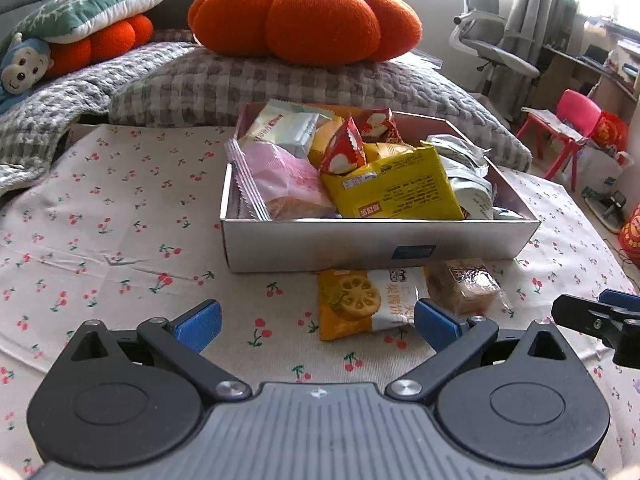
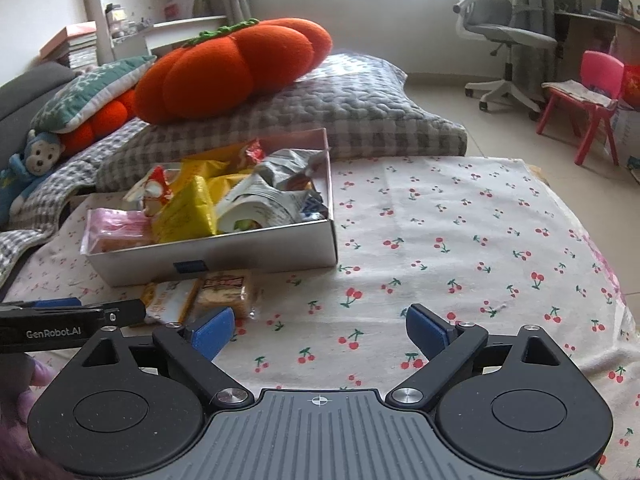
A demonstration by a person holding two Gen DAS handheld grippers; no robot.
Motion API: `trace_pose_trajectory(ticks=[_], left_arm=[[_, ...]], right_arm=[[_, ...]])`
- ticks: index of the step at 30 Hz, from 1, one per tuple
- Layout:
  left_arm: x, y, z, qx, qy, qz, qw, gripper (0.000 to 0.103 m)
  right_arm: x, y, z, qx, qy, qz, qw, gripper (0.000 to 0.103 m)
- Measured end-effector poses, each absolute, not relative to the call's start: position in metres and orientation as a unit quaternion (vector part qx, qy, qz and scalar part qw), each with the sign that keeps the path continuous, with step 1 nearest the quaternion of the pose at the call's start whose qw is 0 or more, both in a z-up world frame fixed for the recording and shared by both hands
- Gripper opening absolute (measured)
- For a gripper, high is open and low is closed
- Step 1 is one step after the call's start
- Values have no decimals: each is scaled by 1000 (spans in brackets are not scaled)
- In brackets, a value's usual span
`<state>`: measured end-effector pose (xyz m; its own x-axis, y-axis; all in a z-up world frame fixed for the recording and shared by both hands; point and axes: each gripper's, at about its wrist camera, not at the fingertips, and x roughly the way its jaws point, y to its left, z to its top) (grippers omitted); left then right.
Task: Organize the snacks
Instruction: 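Withdraw both tools from the box toward the last two snacks, then grasp the orange lemon packet with the left tool while the right tool grasps the square cake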
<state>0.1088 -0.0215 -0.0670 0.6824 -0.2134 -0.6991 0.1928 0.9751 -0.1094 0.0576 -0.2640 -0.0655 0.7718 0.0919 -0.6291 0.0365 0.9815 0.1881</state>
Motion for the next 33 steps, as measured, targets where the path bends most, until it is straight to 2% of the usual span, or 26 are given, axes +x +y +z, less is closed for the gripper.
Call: trace_pose_trajectory(ticks=[10,12,15,17,21,33], left_arm=[[114,-31,-80,14,382,-135,914,100],[113,-30,-79,13,379,-140,915,93],[108,-28,-77,11,374,-155,914,76],[105,-29,-75,14,375,-165,912,59],[99,-28,-73,17,376,-173,910,47],[98,-9,-68,3,389,-146,909,43]], right_arm=[[70,-263,-78,95,350,13,932,95],[71,-262,-80,94,352,15,931,95],[73,-261,-83,93,355,19,930,95],[74,-259,-85,91,357,21,930,95],[76,-254,-88,85,359,27,929,95],[86,-238,-90,70,355,46,931,95]])
